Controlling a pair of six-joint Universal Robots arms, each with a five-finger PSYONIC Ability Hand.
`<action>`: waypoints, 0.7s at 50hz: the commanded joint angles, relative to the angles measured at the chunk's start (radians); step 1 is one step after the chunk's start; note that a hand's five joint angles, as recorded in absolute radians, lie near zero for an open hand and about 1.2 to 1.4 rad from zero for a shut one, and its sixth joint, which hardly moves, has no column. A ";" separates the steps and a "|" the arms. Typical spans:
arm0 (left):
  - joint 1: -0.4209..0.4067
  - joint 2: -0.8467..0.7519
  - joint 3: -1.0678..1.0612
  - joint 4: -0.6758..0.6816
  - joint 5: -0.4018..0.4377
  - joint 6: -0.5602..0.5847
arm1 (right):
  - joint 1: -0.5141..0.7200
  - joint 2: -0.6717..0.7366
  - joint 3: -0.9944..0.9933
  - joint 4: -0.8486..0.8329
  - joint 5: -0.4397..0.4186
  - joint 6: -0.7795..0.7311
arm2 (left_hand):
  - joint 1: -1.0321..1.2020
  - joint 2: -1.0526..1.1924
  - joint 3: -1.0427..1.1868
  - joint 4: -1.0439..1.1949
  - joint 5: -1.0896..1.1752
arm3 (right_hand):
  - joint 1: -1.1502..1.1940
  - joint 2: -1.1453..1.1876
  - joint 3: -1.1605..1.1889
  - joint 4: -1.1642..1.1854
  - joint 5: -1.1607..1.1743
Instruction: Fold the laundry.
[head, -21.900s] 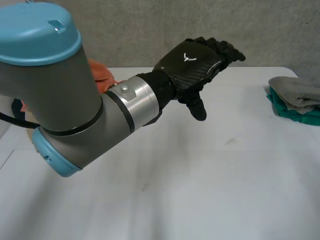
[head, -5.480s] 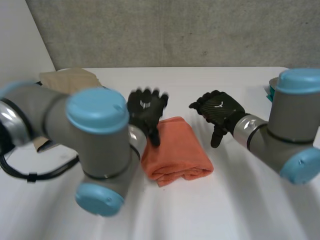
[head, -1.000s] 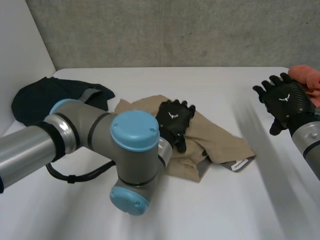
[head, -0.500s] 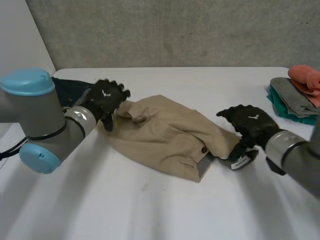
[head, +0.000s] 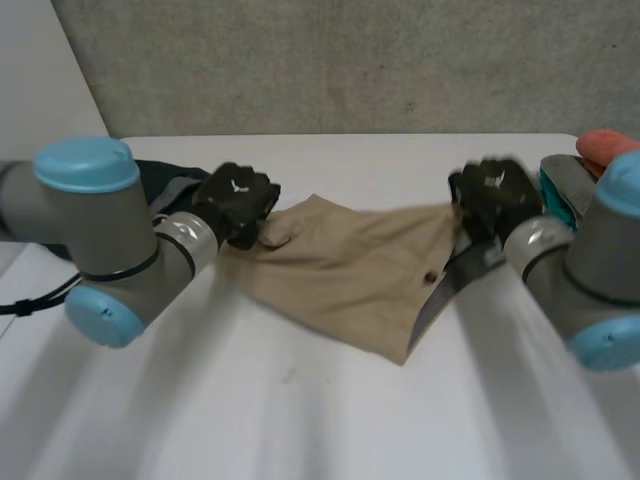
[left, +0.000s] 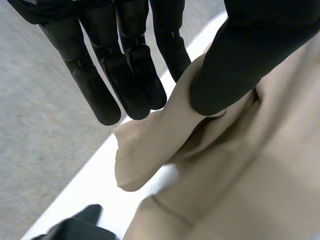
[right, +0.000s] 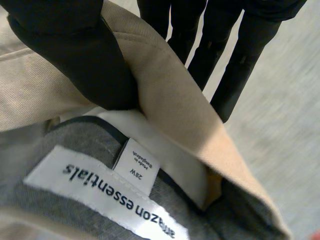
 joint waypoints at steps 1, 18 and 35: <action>-0.094 0.260 -0.195 -0.004 -0.096 -0.147 | -0.004 0.046 -0.243 0.011 -0.017 -0.135 | 0.251 0.203 0.210 0.201 0.240 | 0.316 0.240 0.249 0.203 0.265; -0.206 0.128 -0.203 0.239 -0.147 -0.238 | 0.001 0.428 -0.589 -0.064 -0.023 -0.200 | -0.564 -0.613 -0.605 -0.614 -0.575 | -0.905 -0.982 -0.973 -1.019 -0.957; -0.092 0.341 -0.315 0.094 -0.257 -0.206 | -0.116 -0.063 -0.103 0.288 -0.117 -0.201 | -0.425 -0.473 -0.465 -0.474 -0.435 | -0.778 -0.855 -0.846 -0.892 -0.829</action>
